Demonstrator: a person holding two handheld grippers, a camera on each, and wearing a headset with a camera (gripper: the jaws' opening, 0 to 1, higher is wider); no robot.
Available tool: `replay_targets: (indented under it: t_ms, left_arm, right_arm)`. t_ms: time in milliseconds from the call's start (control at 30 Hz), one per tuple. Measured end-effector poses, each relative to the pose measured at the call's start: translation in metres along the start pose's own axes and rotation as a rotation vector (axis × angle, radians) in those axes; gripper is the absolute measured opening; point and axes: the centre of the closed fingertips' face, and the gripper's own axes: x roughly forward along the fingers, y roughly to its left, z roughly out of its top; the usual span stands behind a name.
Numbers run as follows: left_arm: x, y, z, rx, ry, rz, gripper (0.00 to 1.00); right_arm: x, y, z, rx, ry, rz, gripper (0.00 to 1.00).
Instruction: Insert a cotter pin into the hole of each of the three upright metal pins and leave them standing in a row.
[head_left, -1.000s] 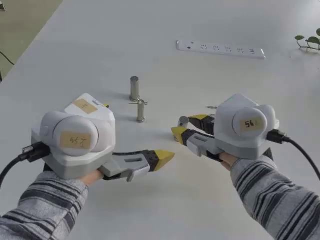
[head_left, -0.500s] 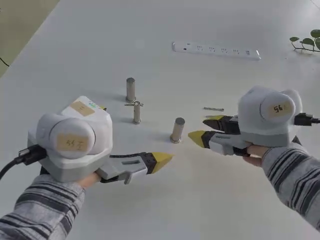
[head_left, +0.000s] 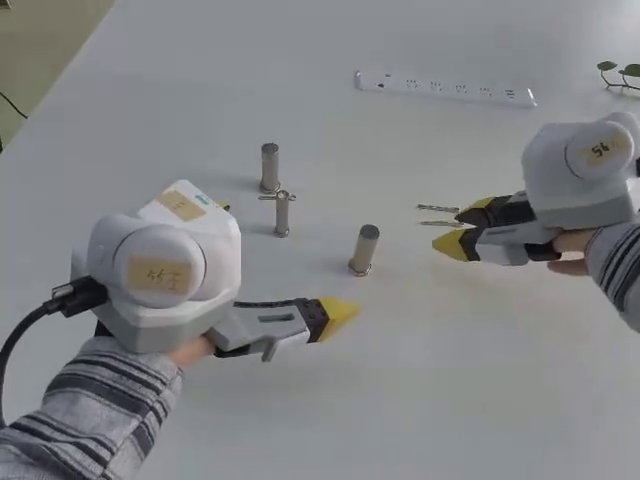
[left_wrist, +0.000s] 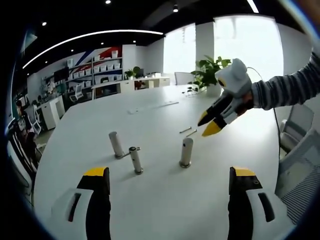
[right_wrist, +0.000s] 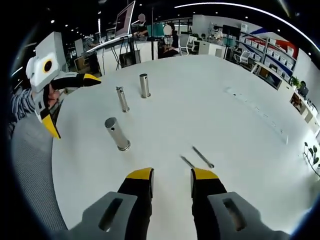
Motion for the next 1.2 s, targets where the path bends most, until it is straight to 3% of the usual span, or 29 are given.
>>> replay_targets:
  t_ms: [133,400,800,967,1100,1200]
  left_arm:
    - [0.0,0.001,0.001,0.003,-0.005,-0.001,0.99]
    - [-0.001,0.004,0.003,-0.011,-0.012,0.007,0.99]
    - [-0.002,0.009,0.003,-0.009,-0.008,0.03,0.98]
    - [-0.003,0.009,0.003,-0.015,-0.008,0.029,0.98]
    - [-0.003,0.011,0.003,-0.006,-0.008,0.033,0.94]
    - [-0.003,0.012,0.0,-0.014,0.006,0.037,0.93]
  right_arm:
    - [0.003,-0.011,-0.009,-0.045,0.064,0.007,0.22]
    - [0.012,-0.021,-0.019,-0.092,0.142,0.028,0.19]
    - [0.026,-0.029,-0.018,-0.151,0.202,0.086,0.1]
    - [0.027,-0.028,-0.02,-0.16,0.26,0.12,0.07]
    - [0.03,-0.039,-0.02,-0.174,0.296,0.115,0.02]
    - [0.029,-0.039,-0.022,-0.209,0.323,0.12,0.0]
